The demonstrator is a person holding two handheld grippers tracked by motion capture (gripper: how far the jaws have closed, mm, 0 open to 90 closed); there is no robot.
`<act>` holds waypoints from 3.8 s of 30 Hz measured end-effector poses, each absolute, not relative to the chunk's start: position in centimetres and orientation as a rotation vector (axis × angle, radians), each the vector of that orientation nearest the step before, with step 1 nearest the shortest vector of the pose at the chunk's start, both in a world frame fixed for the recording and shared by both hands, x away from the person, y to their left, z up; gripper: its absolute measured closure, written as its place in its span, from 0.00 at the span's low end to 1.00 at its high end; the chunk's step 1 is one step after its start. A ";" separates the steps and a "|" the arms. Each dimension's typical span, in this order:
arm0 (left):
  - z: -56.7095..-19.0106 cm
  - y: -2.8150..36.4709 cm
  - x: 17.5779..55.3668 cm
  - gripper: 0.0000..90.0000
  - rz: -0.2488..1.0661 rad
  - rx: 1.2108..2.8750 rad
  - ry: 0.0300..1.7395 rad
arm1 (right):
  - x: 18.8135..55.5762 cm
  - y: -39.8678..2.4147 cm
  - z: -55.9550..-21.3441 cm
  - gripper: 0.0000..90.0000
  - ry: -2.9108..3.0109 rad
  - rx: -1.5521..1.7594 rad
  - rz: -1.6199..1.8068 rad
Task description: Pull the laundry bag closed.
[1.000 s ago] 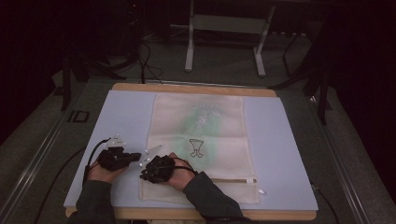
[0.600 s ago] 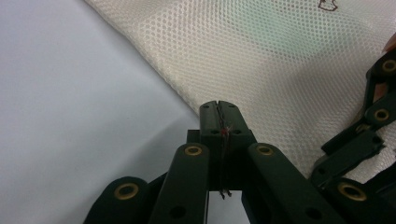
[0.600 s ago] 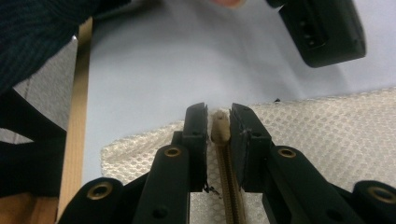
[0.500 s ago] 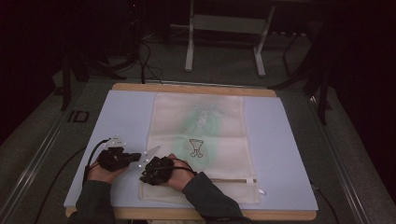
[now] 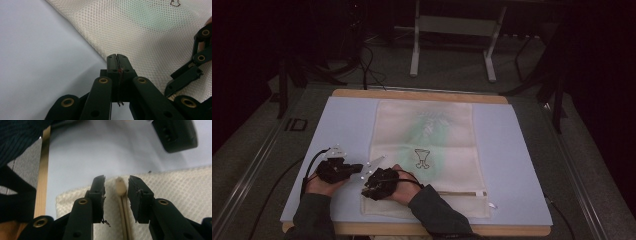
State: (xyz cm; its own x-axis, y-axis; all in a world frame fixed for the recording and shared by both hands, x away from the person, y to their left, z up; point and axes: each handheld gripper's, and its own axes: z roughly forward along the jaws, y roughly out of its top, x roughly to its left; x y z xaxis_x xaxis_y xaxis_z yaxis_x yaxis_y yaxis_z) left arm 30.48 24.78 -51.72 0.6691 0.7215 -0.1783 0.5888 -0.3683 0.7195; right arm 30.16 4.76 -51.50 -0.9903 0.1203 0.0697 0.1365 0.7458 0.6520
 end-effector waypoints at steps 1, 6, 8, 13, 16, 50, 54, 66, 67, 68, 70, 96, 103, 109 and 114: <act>-51.7 24.8 30.5 0.99 0.211 2.085 1.005 | 30.2 4.9 -51.5 0.77 -2.911 -0.230 -1.100; -51.7 24.8 30.5 0.99 0.203 2.083 1.002 | 30.3 5.4 -51.8 0.85 -2.922 -0.250 -1.073; -51.6 24.8 30.4 0.99 0.202 2.083 0.998 | 30.2 5.2 -52.0 0.86 -2.927 -0.250 -1.058; -51.7 24.6 30.3 0.99 0.173 2.078 0.984 | 30.3 4.9 -52.4 0.90 -2.937 -0.254 -1.048; -51.7 24.4 30.2 1.00 0.160 2.090 0.975 | 30.3 4.8 -52.5 0.90 -2.928 -0.268 -1.057; -52.6 22.6 29.2 1.00 0.033 2.186 1.092 | 30.0 4.1 -53.2 0.91 -2.898 -0.301 -1.146; -52.6 22.4 29.0 1.00 0.043 2.190 1.106 | 30.0 4.1 -53.2 0.91 -2.892 -0.306 -1.154; -52.7 22.6 28.7 1.00 0.020 2.153 1.157 | 29.8 3.9 -53.4 0.91 -2.901 -0.311 -1.184; -52.7 22.6 28.8 1.00 0.015 2.151 1.157 | 29.7 4.0 -53.3 0.91 -2.907 -0.316 -1.183; -52.7 22.6 28.8 1.00 0.015 2.151 1.157 | 29.7 4.0 -53.3 0.91 -2.907 -0.316 -1.183; -52.8 22.7 28.8 1.00 0.009 2.147 1.153 | 29.4 4.1 -53.3 0.91 -2.929 -0.317 -1.179; -52.6 22.5 28.9 1.00 0.022 2.181 1.127 | 29.2 2.3 -52.9 0.91 -2.989 -0.275 -1.125; -52.6 22.1 28.8 1.00 0.006 2.199 1.077 | 29.2 2.4 -52.9 0.91 -2.988 -0.282 -1.130; -52.8 21.9 28.8 1.00 0.005 2.207 1.035 | 29.2 2.3 -53.0 0.91 -2.976 -0.295 -1.139; -52.8 21.9 29.0 1.00 -0.015 2.217 1.044 | 29.2 2.4 -53.0 0.91 -2.983 -0.287 -1.138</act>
